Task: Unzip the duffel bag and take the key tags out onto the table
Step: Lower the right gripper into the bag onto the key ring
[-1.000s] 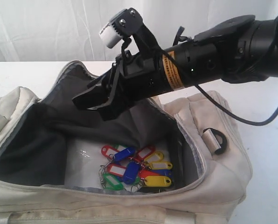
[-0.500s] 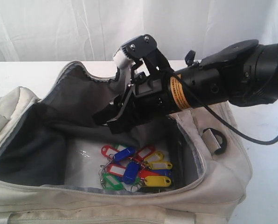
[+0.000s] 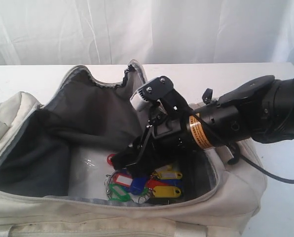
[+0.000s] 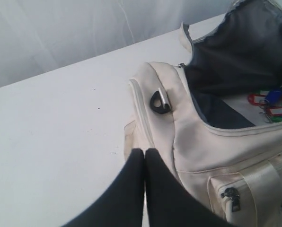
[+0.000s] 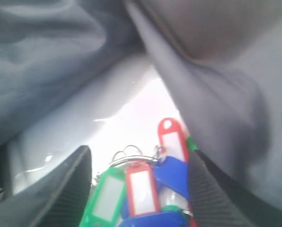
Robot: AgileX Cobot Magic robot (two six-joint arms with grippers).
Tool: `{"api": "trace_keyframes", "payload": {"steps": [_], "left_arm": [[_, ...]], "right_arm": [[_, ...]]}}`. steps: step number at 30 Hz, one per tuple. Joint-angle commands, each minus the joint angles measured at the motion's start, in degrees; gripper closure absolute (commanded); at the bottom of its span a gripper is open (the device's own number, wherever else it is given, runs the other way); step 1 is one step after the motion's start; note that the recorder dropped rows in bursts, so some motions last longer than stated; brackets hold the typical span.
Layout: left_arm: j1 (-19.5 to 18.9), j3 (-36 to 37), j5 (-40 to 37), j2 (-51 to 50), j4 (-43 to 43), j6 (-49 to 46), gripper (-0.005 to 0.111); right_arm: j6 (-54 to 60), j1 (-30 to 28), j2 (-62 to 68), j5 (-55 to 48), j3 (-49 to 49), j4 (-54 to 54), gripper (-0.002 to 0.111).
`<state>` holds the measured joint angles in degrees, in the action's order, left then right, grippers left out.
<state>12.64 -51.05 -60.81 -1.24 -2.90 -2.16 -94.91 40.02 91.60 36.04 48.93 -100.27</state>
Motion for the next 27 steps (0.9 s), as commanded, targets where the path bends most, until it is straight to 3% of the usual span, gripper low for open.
{"api": "trace_keyframes", "payload": {"steps": [1, 6, 11, 27], "left_arm": [[0.06, 0.35, -0.55, 0.81, -1.00, 1.12, 0.100], [0.06, 2.74, -0.06, 0.79, -1.00, 2.85, 0.100], [0.06, 5.91, 0.35, 0.79, 0.01, 3.84, 0.100], [0.06, 6.46, 5.26, 0.79, 1.52, 3.84, 0.100]], "right_arm": [[-0.46, 1.66, 0.10, 0.07, -0.32, 0.33, 0.056], [1.86, 5.22, 3.10, -1.82, -0.32, 0.33, 0.056], [5.95, 8.53, 4.64, -14.54, -0.32, 0.33, 0.053], [9.27, 8.59, 10.46, -21.05, -0.32, 0.33, 0.058]]}}
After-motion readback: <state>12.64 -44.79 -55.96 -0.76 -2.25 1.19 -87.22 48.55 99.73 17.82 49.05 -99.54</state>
